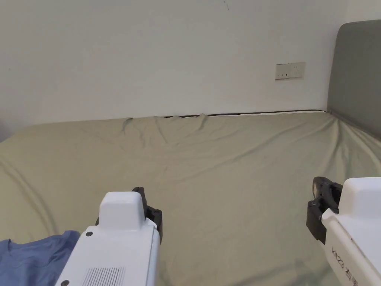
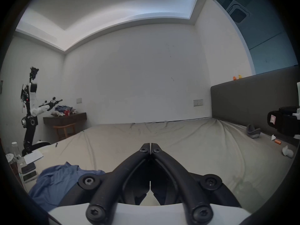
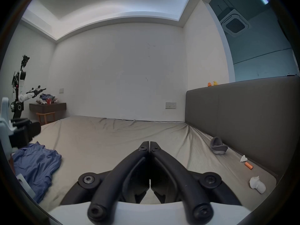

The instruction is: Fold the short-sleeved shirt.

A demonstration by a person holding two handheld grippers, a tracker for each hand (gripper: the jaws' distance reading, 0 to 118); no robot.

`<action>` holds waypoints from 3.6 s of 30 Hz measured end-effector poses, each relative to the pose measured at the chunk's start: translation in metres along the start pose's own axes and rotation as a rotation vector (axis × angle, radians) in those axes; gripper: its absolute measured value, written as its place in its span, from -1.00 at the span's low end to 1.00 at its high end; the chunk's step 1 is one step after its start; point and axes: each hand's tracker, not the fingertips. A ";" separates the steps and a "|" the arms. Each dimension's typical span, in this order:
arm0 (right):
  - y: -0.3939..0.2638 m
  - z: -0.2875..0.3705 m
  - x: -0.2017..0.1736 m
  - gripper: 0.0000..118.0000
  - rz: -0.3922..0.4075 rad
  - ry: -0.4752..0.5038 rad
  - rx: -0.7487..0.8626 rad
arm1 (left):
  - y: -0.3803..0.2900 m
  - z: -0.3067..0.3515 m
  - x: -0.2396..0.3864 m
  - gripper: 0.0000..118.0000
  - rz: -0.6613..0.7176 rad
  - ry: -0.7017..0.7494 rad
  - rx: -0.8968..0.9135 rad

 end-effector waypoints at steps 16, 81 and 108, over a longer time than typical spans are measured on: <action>0.003 -0.006 -0.004 -1.00 0.027 0.015 0.000 | -0.001 -0.003 -0.004 -1.00 -0.009 0.000 -0.031; -0.023 -0.116 -0.260 -1.00 0.022 0.646 -0.161 | -0.175 -0.153 -0.252 0.96 0.090 0.199 -0.801; 0.005 -0.105 -0.139 -1.00 -0.037 0.475 -0.138 | -0.038 -0.238 -0.238 -1.00 0.386 0.055 -0.481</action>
